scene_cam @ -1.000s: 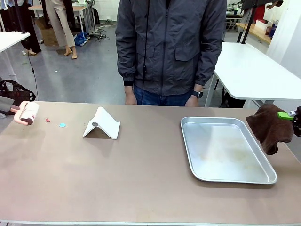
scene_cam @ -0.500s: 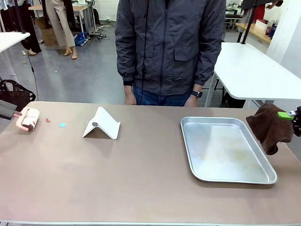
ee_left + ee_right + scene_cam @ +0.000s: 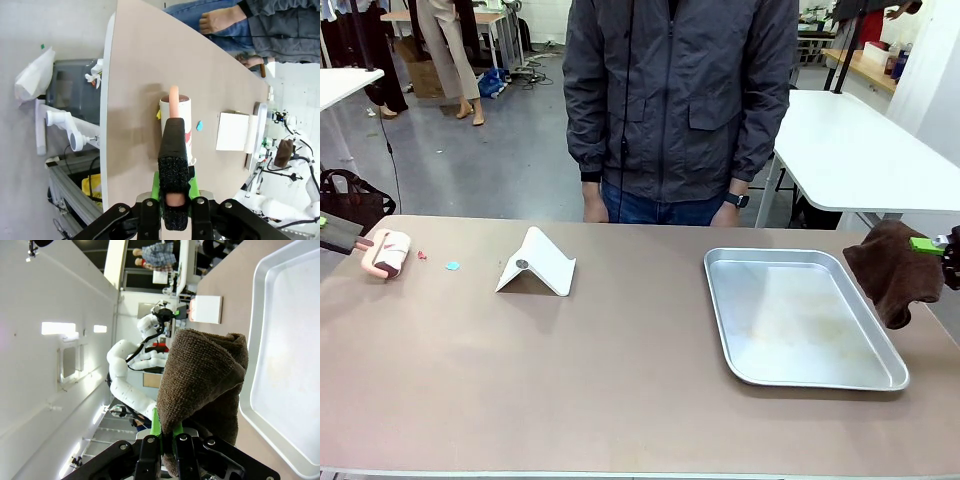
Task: Clean the surface of the table.
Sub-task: Clean the area not pointed to by the person.
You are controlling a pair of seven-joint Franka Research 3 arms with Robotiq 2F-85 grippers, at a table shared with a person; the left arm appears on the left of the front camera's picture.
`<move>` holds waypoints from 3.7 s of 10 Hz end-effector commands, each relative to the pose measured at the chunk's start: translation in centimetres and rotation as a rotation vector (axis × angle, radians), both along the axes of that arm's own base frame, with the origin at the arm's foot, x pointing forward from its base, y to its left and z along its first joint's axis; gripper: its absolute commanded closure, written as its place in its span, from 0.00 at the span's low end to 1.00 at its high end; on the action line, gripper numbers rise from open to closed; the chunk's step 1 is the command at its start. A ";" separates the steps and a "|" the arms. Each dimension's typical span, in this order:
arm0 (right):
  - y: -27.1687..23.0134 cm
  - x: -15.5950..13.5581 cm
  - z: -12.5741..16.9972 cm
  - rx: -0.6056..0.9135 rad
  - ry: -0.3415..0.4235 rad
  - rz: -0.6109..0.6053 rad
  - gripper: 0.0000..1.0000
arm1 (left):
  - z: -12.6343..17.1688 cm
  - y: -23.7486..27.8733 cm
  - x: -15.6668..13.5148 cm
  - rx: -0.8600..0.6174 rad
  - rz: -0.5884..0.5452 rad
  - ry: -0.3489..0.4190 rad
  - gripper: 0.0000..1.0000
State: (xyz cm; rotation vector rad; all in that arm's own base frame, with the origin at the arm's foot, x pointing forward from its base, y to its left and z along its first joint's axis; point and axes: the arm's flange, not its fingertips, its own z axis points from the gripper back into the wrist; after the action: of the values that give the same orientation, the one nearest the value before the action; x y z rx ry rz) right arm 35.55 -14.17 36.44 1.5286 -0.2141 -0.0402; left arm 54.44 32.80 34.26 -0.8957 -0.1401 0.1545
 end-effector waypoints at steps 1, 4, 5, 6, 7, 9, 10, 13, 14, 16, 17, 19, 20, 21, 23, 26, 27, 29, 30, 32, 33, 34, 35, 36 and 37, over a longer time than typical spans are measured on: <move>-0.1 0.0 0.5 0.019 -0.012 -0.003 0.91 | -1.2 -1.1 0.5 0.053 -0.012 0.061 0.78; -0.1 0.0 0.5 0.019 -0.012 -0.003 0.91 | -1.3 -3.7 1.4 0.070 -0.012 0.088 0.78; -0.1 0.0 0.5 0.019 -0.012 -0.003 0.91 | -1.3 -4.8 1.9 0.070 -0.017 0.094 0.78; -0.1 0.0 0.5 0.019 -0.012 -0.003 0.91 | -1.2 -5.7 2.3 0.071 -0.017 0.100 0.78; -0.1 0.0 0.5 0.019 -0.012 -0.003 0.91 | -1.0 -6.6 2.7 0.070 -0.021 0.109 0.78; -0.1 0.0 0.5 0.019 -0.012 -0.003 0.91 | -0.7 -8.5 3.6 0.089 -0.020 0.126 0.78; -0.1 0.0 0.5 0.019 -0.012 -0.003 0.91 | -0.6 -9.5 3.8 0.101 -0.027 0.138 0.78; -0.1 0.0 0.5 0.019 -0.012 -0.003 0.91 | -0.3 -12.1 3.9 0.128 -0.077 0.148 0.78; -0.1 0.0 0.5 0.019 -0.012 -0.003 0.91 | -0.1 -12.9 4.0 0.137 -0.082 0.144 0.78; -0.1 0.0 0.5 0.019 -0.012 -0.003 0.91 | -0.1 -14.4 4.2 0.145 -0.099 0.139 0.78; -0.1 0.0 0.5 0.019 -0.012 -0.003 0.91 | -0.1 -14.9 4.3 0.143 -0.105 0.132 0.78; -0.1 0.0 0.5 0.019 -0.012 -0.003 0.91 | -0.2 -16.1 4.3 0.128 -0.123 0.113 0.78; -0.1 0.0 0.5 0.019 -0.012 -0.003 0.91 | -0.2 -16.6 4.4 0.123 -0.129 0.112 0.78; -0.1 0.0 0.5 0.019 -0.012 -0.003 0.91 | -0.1 -16.9 4.5 0.086 -0.128 0.095 0.78; -0.1 0.0 0.5 0.019 -0.012 -0.003 0.91 | 1.8 -16.8 3.6 -0.090 -0.166 -0.008 0.78; -0.1 0.0 0.5 0.019 -0.012 -0.003 0.91 | 5.9 -13.9 0.7 -0.235 -0.167 -0.128 0.78; -0.1 0.0 0.5 0.019 -0.012 -0.003 0.91 | 6.7 -12.6 -0.4 -0.250 -0.163 -0.148 0.78; -0.1 0.0 0.5 0.019 -0.012 -0.003 0.91 | 7.9 -10.1 -3.9 -0.314 -0.177 -0.151 0.78; -0.1 0.0 0.5 0.019 -0.012 -0.003 0.91 | 8.0 -8.4 -6.8 -0.331 -0.118 -0.127 0.78; -0.1 0.0 0.5 0.019 -0.012 -0.003 0.91 | 7.3 -4.8 -12.5 -0.430 -0.096 -0.093 0.78; -0.1 0.0 0.5 0.019 -0.012 -0.003 0.91 | 6.9 -2.9 -14.9 -0.435 -0.072 -0.134 0.78; -0.1 0.0 0.5 0.019 -0.012 -0.003 0.91 | 6.2 -1.4 -17.5 -0.454 -0.062 -0.164 0.78; -0.1 0.0 0.5 0.019 -0.012 -0.003 0.91 | 5.6 -0.5 -19.5 -0.468 -0.055 -0.172 0.78; -0.1 0.0 0.5 0.019 -0.012 -0.003 0.91 | 4.8 0.2 -21.6 -0.482 -0.070 -0.160 0.78; -0.1 0.0 0.5 0.019 -0.012 -0.003 0.91 | 3.3 0.9 -23.9 -0.488 -0.072 -0.150 0.78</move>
State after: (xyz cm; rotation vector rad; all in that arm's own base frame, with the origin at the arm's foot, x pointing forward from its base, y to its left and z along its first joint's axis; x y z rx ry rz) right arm 35.57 -14.18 36.44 1.5289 -0.2139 -0.0401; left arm 32.11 33.90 38.65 -1.3803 -0.2178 0.0849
